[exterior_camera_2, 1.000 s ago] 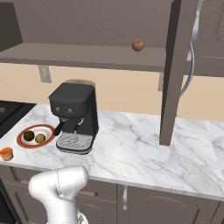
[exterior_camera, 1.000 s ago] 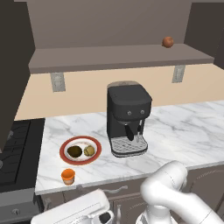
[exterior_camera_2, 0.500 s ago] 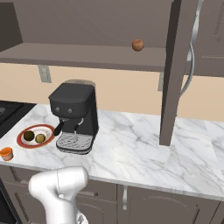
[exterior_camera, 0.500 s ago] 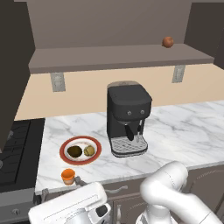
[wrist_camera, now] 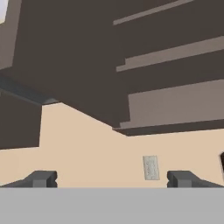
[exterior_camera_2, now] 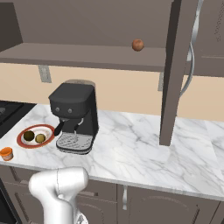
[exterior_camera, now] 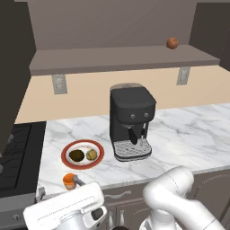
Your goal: Pick the avocado and bread from the counter and place them on the plate. Then pick the jam from the cabinet and place it next to the plate. Lastly close the cabinet door.
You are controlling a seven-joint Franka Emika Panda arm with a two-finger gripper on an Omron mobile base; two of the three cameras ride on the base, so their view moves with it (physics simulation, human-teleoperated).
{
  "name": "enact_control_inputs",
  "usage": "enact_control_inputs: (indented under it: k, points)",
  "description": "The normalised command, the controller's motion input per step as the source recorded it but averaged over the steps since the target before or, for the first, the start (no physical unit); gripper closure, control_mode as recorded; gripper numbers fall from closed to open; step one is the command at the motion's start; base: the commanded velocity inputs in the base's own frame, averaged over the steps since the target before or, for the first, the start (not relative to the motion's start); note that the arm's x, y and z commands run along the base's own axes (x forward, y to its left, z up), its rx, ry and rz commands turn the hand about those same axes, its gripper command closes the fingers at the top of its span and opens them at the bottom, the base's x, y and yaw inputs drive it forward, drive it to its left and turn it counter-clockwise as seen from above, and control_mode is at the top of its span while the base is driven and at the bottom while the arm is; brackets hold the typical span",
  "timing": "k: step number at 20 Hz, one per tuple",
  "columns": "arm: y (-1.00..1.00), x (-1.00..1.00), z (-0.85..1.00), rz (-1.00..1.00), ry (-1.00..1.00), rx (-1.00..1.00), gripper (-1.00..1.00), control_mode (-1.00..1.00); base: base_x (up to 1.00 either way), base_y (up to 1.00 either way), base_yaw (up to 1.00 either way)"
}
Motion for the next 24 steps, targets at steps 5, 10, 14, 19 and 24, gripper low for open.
enact_control_inputs:
  k: [5, 10, 14, 19, 24]
  points:
    - [0.06, 0.36, 0.00, 0.00, -0.04, -0.02, -1.00, -1.00, 0.00, 0.00, 0.00]
    - [0.10, 0.19, 0.07, -0.01, -0.11, -0.03, -1.00, -1.00, 0.00, 0.00, 0.00]
    - [0.14, 0.03, 0.13, -0.01, -0.16, -0.03, -1.00, -1.00, 0.00, 0.00, 0.00]
    - [0.13, 0.08, 0.09, -0.02, -0.12, -0.03, -1.00, -1.00, 0.00, 0.00, 0.00]
    - [0.10, 0.14, 0.02, -0.03, -0.05, 0.00, -1.00, -1.00, 0.00, 0.00, 0.00]
